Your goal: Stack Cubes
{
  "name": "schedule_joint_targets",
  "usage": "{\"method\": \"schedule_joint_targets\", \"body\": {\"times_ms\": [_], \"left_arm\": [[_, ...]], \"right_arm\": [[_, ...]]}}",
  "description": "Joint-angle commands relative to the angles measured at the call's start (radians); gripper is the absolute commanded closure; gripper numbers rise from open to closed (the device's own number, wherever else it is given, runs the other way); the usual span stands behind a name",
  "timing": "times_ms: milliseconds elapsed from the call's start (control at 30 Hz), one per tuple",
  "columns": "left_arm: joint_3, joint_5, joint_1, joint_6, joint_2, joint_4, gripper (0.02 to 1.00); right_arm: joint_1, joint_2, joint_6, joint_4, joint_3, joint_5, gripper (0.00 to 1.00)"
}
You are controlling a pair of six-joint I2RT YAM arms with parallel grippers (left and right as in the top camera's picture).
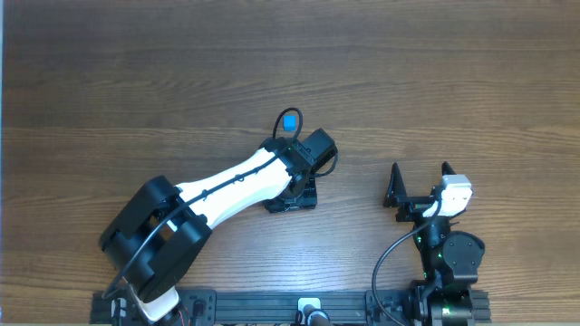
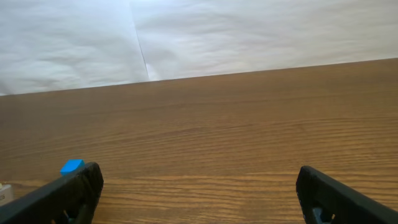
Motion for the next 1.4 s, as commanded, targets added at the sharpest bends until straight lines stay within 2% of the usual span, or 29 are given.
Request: {"method": "schedule_joint_targets", "body": {"times_ms": [33, 967, 1200, 1400], "left_arm": [[-0.011, -0.017, 0.0, -0.008, 0.012, -0.002, 0.524], [-0.014, -0.036, 0.0, -0.022, 0.029, -0.015, 0.56], [-0.014, -0.035, 0.0, -0.022, 0.04, -0.015, 0.603], [-0.014, -0.035, 0.0, -0.022, 0.04, -0.012, 0.684]], "right_arm": [[0.0, -0.001, 0.005, -0.003, -0.005, -0.011, 0.007], [0.0, -0.001, 0.005, -0.003, -0.005, -0.011, 0.009], [0.0, -0.001, 0.005, -0.003, -0.005, -0.011, 0.007], [0.0, 0.0, 0.005, -0.003, -0.005, -0.011, 0.007]]}}
